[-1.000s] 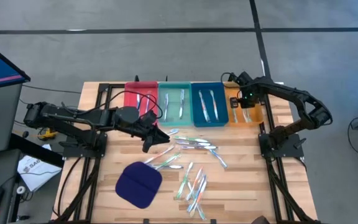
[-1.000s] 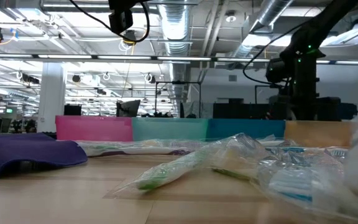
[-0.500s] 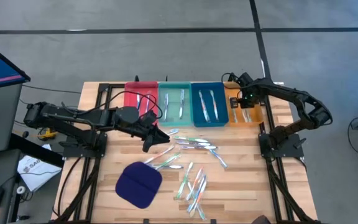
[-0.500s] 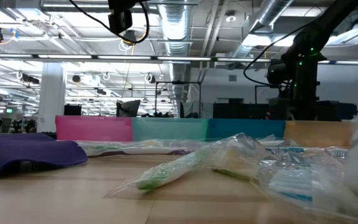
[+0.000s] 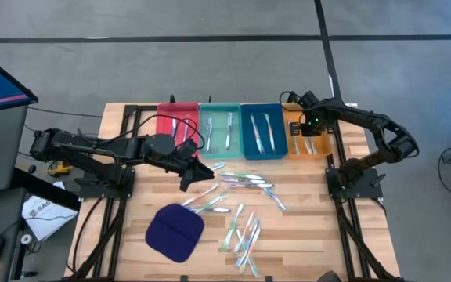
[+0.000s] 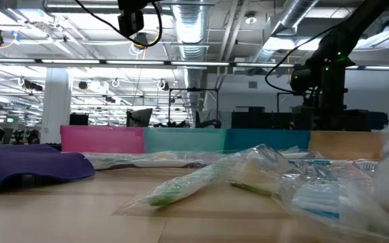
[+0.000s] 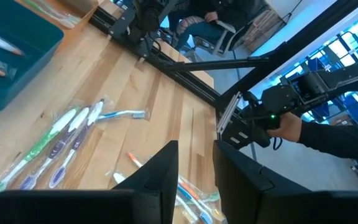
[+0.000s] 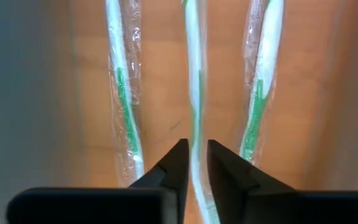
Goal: Pick & Place Toothbrushes
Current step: Put the green toothbrush into the orange bin, then put the orange toothbrush into the blue bin
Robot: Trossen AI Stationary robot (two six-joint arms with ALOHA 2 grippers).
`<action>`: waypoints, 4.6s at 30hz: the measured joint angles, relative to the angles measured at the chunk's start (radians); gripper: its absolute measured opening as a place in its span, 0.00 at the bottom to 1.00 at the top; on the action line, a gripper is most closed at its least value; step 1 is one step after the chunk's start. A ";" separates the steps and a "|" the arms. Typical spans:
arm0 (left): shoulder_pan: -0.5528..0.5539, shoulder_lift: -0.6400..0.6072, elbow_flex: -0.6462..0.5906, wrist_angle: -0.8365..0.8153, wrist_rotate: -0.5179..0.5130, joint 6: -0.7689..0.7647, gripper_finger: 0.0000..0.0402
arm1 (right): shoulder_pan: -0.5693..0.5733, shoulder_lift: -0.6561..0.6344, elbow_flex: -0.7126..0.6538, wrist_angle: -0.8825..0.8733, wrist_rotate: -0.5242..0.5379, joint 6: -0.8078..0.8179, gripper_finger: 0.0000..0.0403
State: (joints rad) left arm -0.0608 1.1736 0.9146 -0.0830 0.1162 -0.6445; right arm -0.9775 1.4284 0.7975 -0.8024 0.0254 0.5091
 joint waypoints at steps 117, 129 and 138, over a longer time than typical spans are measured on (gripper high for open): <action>-0.189 0.549 0.026 -0.479 -0.325 -0.115 0.31 | 1.516 -0.088 0.421 0.036 0.185 0.154 0.37; -0.202 0.541 -0.066 -0.448 -0.295 -0.169 0.34 | 1.539 -0.082 0.420 0.036 0.186 0.199 0.37; -0.175 0.540 -0.073 -0.459 -0.248 -0.229 0.04 | 1.567 -0.082 0.420 0.037 0.186 0.250 0.36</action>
State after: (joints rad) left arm -0.2358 1.7136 0.8411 -0.5422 -0.1318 -0.8733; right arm 0.5900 1.3460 1.2171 -0.7658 0.2111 0.7592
